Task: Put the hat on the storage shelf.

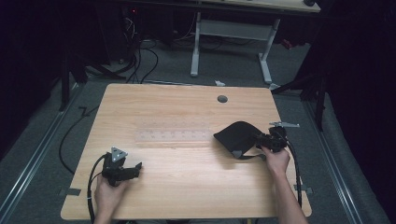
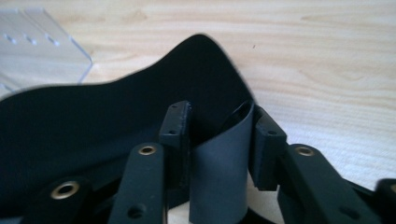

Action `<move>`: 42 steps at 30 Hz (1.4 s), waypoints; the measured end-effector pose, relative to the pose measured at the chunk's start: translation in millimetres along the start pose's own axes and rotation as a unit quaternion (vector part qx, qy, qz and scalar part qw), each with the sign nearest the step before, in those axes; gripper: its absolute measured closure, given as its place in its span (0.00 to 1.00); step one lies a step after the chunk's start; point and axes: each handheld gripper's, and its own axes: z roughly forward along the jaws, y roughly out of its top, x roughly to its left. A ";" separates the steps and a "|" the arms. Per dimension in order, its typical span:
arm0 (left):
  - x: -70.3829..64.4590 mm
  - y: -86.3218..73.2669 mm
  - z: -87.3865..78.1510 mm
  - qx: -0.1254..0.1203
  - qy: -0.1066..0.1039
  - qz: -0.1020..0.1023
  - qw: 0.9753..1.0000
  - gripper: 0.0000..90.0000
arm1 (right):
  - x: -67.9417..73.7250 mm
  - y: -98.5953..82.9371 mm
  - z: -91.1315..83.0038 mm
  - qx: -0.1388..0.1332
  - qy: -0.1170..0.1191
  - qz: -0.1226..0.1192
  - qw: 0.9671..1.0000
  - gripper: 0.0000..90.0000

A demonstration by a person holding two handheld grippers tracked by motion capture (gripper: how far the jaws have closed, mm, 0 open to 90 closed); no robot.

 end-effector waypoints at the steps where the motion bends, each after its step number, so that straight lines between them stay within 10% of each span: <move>1: 0.0 0.0 0.0 0.000 0.000 0.000 1.000 0.19 | -0.3 -0.9 -0.3 -0.002 0.010 0.001 1.000 0.77; 22: 0.0 0.0 0.0 0.000 0.000 0.000 1.000 0.19 | 11.1 1.7 -21.7 -0.018 0.070 -0.017 0.997 0.95; 42: 0.1 0.2 -0.1 0.001 -0.001 -0.001 1.000 0.19 | 19.2 4.0 -41.9 -0.044 0.075 0.000 0.996 0.96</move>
